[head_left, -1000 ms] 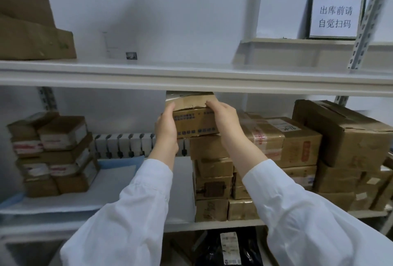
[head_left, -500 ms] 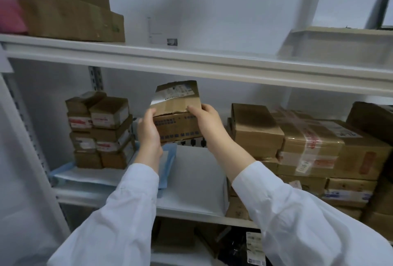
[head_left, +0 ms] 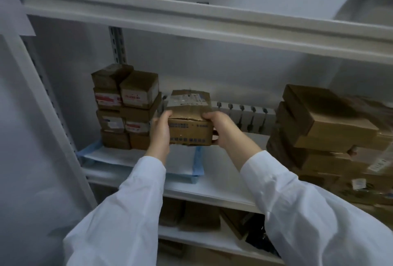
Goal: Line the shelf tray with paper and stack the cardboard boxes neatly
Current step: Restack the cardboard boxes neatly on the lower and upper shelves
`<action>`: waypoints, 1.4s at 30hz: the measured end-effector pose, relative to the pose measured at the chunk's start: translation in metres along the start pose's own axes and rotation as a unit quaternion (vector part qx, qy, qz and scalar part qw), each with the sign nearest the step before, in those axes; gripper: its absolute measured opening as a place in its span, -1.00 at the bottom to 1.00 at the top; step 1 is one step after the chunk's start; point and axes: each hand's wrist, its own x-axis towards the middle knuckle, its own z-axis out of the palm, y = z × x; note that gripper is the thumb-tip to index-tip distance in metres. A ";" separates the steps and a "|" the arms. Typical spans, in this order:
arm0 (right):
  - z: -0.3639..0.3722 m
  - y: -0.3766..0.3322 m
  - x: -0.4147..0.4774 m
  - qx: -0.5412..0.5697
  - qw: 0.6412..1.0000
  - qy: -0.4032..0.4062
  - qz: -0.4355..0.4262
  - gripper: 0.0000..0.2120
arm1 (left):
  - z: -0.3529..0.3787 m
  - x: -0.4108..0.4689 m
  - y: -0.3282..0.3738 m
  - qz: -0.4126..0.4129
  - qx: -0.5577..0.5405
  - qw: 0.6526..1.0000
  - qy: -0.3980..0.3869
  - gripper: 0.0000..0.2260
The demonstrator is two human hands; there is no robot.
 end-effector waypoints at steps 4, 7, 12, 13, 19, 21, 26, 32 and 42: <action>0.026 0.029 0.034 -0.056 0.998 0.007 0.034 -0.72 | -0.034 0.034 -0.023 -0.065 0.055 0.996 -0.013 -0.52; 0.041 0.044 0.056 -0.095 0.994 0.015 0.047 -0.68 | -0.048 0.057 -0.031 -0.095 0.091 0.991 -0.014 -0.54; 0.056 0.061 0.086 -0.111 0.992 0.014 0.052 -0.69 | -0.055 0.083 -0.041 -0.114 0.191 0.974 -0.041 -0.61; 0.058 0.066 0.094 -0.123 0.991 0.013 0.054 -0.69 | -0.056 0.087 -0.042 -0.117 0.211 0.969 -0.045 -0.63; 0.065 0.084 0.121 -0.190 0.979 0.014 0.074 -0.63 | -0.063 0.114 -0.059 -0.142 0.251 0.956 -0.044 -0.68; 0.068 0.084 0.122 -0.213 0.974 0.016 0.075 -0.64 | -0.067 0.122 -0.067 -0.153 0.242 0.957 -0.031 -0.69; 0.070 0.085 0.125 -0.239 0.964 0.003 0.115 -0.64 | -0.078 0.152 -0.103 -0.166 0.241 0.956 -0.011 -0.68; 0.061 0.077 0.121 -0.207 0.970 0.010 0.128 -0.64 | -0.058 0.115 -0.070 -0.129 0.261 0.955 0.057 -0.75; 0.033 0.035 0.087 -0.240 0.969 0.059 -0.016 -0.79 | 0.010 0.051 -0.026 0.040 0.238 0.967 0.079 -0.83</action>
